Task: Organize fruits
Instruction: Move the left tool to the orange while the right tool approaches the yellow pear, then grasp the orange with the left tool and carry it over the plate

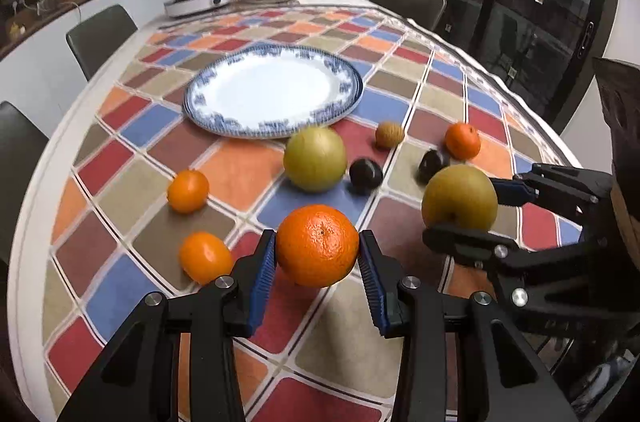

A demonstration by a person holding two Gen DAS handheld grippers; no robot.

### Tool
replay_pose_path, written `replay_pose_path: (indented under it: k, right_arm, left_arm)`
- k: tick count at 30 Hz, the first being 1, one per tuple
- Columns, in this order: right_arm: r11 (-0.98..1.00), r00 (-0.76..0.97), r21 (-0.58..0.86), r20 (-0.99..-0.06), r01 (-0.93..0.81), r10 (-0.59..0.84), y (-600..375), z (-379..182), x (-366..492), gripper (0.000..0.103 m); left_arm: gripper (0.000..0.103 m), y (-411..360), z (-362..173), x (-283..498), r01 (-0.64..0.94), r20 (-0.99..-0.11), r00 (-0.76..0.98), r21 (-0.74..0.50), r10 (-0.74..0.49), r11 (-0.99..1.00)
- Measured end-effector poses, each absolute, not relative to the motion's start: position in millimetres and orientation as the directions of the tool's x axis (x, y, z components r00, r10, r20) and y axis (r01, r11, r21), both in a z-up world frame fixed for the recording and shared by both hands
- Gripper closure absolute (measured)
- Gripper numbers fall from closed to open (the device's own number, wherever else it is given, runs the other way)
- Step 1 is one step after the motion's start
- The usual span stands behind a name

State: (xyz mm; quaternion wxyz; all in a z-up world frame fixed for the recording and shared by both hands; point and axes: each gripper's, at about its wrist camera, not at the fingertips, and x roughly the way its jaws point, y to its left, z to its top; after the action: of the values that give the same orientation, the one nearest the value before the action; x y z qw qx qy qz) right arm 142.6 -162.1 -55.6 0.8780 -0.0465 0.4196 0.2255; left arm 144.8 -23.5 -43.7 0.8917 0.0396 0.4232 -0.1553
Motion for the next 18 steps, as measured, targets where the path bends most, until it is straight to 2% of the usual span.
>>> replay_pose_path:
  k: [18]
  right_arm:
    - [0.889,0.625,0.040,-0.697,-0.456,0.352,-158,10,222,0.053]
  left_arm:
    - [0.062,-14,23,214,0.274,-0.692,0.694,0.002,-0.196,0.962]
